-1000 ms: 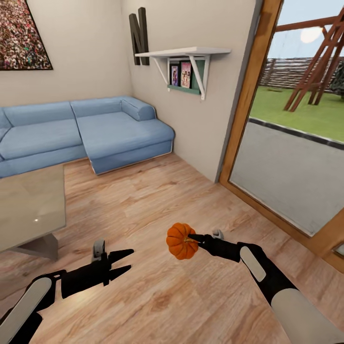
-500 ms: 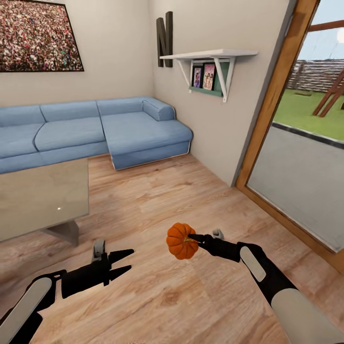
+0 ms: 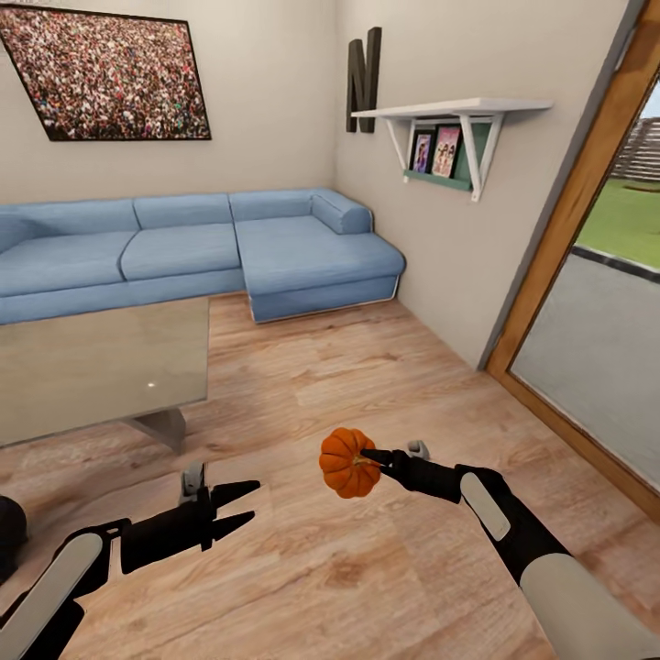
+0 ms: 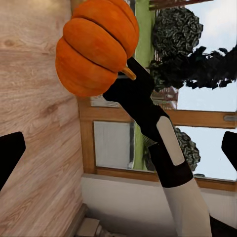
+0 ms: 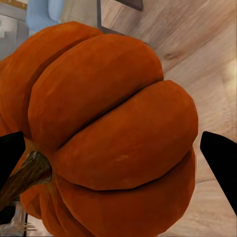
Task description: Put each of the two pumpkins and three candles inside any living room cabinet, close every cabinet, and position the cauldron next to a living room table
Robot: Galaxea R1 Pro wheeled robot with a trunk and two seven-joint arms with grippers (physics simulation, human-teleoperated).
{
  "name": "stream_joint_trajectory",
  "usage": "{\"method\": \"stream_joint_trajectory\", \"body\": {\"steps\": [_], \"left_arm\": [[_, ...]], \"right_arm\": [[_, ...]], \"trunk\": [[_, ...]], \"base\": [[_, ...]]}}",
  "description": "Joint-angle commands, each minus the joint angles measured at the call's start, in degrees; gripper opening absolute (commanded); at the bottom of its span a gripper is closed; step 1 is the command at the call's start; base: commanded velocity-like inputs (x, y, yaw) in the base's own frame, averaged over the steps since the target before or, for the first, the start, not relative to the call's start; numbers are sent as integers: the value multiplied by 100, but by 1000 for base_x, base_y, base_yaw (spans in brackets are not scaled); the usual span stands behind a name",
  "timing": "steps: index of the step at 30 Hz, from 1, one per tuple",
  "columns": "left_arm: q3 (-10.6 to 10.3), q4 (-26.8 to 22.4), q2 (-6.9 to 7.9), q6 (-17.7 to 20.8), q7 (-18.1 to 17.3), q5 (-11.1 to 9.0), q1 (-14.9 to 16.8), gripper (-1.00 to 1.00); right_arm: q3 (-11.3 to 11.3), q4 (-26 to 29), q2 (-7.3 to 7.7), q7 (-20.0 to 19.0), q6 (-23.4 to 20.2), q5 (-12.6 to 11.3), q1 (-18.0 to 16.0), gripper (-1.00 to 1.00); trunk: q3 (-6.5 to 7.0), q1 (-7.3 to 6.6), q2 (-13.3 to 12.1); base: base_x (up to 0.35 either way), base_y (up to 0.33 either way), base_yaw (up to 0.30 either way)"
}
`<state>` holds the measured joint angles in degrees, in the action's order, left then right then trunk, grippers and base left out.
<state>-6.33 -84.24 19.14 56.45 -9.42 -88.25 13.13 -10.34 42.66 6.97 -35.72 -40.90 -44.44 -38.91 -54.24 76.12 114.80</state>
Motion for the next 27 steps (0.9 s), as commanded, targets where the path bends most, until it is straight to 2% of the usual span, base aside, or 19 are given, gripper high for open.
{"method": "stream_joint_trajectory", "body": {"steps": [1,27], "left_arm": [[-11,4,3,5,-58,48,6,100],[-18,4,2,6,-60,22,6,100]], "right_arm": [[-12,5,6,4,-26,-48,-2,-100],[-12,5,3,19,-32,-48,-2,-100]], "trunk": [[-1,-1,2],[79,-1,2]], "base": [[0,0,252],[-21,0,252]]}}
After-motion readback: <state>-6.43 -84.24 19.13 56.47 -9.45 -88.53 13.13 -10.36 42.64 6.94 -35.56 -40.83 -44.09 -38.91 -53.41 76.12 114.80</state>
